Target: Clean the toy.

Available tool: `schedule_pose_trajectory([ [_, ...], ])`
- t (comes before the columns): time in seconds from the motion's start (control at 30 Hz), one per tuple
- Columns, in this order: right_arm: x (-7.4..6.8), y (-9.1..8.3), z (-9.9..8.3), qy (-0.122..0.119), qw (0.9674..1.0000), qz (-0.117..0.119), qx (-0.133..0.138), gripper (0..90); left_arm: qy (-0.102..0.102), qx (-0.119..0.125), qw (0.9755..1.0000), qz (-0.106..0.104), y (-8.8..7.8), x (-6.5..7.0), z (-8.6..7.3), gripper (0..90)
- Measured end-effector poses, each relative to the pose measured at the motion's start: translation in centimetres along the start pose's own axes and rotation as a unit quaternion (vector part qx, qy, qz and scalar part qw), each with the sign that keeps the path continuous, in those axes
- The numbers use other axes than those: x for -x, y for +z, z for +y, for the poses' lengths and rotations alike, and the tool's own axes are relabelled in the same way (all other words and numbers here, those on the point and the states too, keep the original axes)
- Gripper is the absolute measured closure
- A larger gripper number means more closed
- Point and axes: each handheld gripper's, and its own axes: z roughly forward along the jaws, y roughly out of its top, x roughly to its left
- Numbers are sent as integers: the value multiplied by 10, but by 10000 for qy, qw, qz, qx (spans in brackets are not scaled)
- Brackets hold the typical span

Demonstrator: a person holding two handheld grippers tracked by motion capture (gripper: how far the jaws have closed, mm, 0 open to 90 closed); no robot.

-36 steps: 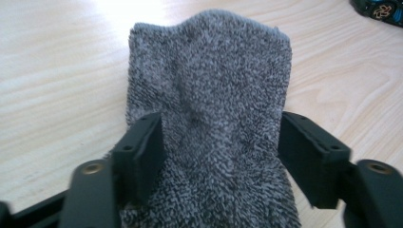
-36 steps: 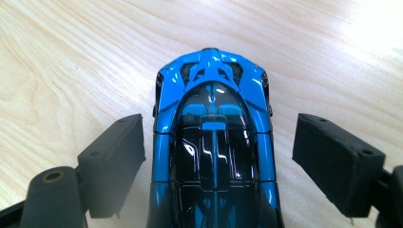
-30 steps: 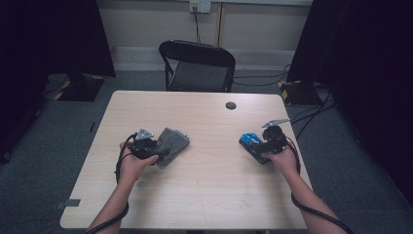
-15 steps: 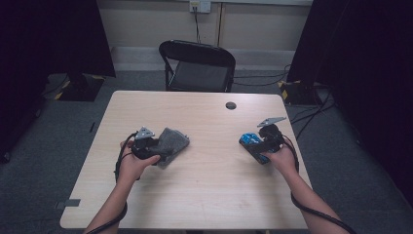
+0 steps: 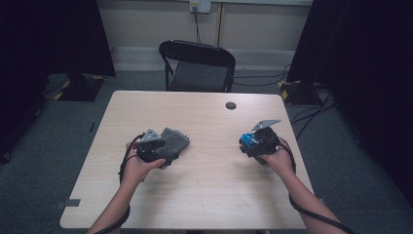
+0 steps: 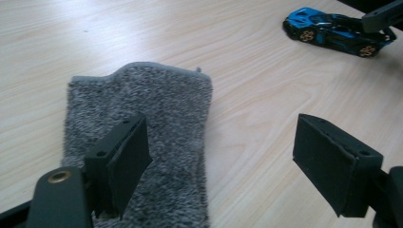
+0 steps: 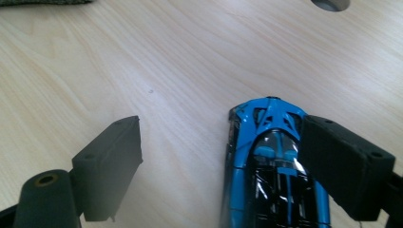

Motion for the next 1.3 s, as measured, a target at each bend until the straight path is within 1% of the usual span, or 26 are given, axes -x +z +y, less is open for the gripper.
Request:
schedule_pose_trajectory([
  [0.1,-3,1,0,-55,10000,47,5,138,21,-10,10000,-44,1,3,0,189],
  [0.13,-4,2,1,-56,10000,45,14,138,7,30,10000,-67,1,5,0,189],
  [0.3,-10,2,1,-100,9998,86,118,139,5,27,9998,-186,2,9,1,188],
  [0.4,-15,2,2,-134,9997,147,152,139,102,24,9998,-196,2,14,1,179],
  [0.43,-16,2,2,-138,9997,161,155,139,103,21,9997,-226,3,16,1,179],
  [0.53,-21,3,4,-169,9994,245,165,140,198,-17,9994,-275,4,19,1,174],
  [0.63,-27,4,5,-244,9991,305,152,139,176,12,9993,-315,4,22,1,168],
  [0.7,-30,4,7,-343,9988,313,150,139,201,11,9991,-362,5,24,1,168],
  [0.83,-37,4,9,-378,9983,412,172,139,236,-14,9989,-407,6,28,0,167],
  [0.97,-42,5,9,-403,9978,487,201,139,323,-69,9983,-470,6,34,-1,168],
  [1.13,-51,6,8,-477,9968,597,246,139,396,-132,9972,-626,8,40,-2,167],
  [1.2,-54,6,7,-500,9964,638,240,139,435,-139,9970,-632,9,42,-3,167],
  [1.27,-55,7,5,-521,9962,659,229,139,397,-129,9963,-751,9,44,-4,168],
  [1.3,-56,7,5,-529,9960,679,228,139,389,-120,9963,-761,10,45,-4,167],
])
